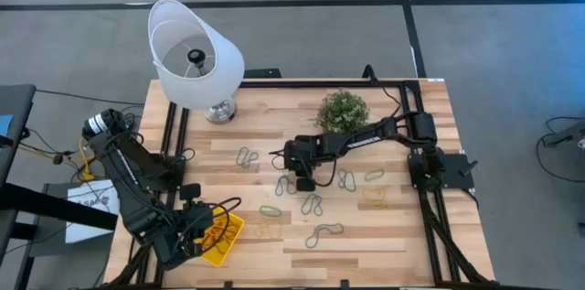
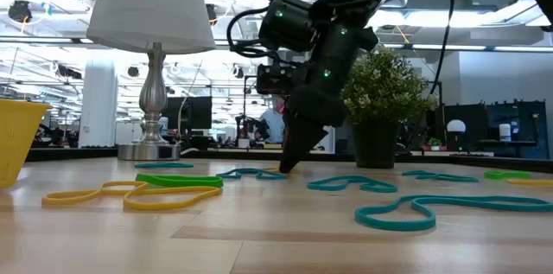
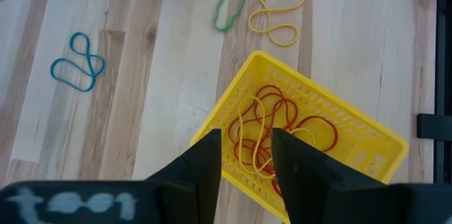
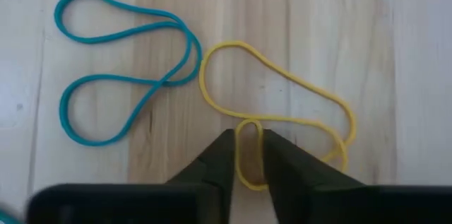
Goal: Pick and place items into bin
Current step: Put the top yellow rubberband into the yellow bin
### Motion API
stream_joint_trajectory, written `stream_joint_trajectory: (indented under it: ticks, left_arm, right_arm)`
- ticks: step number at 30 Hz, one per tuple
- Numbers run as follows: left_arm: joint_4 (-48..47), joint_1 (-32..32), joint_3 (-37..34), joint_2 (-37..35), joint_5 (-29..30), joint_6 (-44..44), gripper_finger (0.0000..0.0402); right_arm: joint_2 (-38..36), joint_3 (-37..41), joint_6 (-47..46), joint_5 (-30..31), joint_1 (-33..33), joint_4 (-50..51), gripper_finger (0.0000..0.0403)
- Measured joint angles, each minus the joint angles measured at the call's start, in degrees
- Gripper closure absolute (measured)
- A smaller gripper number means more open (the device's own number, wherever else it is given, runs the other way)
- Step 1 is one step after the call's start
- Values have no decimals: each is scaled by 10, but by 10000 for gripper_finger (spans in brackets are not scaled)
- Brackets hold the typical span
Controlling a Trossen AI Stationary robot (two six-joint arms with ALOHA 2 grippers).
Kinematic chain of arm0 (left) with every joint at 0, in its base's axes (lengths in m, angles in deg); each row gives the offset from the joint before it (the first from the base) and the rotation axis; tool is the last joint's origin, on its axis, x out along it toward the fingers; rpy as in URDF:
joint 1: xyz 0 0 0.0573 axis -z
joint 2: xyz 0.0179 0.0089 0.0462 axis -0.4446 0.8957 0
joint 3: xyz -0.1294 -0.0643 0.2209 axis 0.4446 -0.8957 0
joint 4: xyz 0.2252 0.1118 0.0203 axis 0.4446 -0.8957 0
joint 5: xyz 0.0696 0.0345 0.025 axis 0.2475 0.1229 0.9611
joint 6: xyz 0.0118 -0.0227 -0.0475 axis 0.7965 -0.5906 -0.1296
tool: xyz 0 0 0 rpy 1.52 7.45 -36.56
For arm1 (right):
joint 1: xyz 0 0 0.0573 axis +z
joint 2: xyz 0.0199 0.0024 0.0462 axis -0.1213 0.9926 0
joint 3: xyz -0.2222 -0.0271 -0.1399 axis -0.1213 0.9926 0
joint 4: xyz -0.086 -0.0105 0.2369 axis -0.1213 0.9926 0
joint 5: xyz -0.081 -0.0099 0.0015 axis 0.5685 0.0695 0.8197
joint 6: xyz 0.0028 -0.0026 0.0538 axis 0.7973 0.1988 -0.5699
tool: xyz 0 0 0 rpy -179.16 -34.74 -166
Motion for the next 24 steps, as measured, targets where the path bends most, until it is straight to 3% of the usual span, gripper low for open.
stream_joint_trajectory:
  ticks: [4,24]
  left_arm:
    - [0,0,0,0,0,0,288]
    - [7,0,0,0,0,0,288]
  right_arm:
    - [1,1,-18,7,10,-14,394]
    - [-129,3,-11,15,98,-183,402]
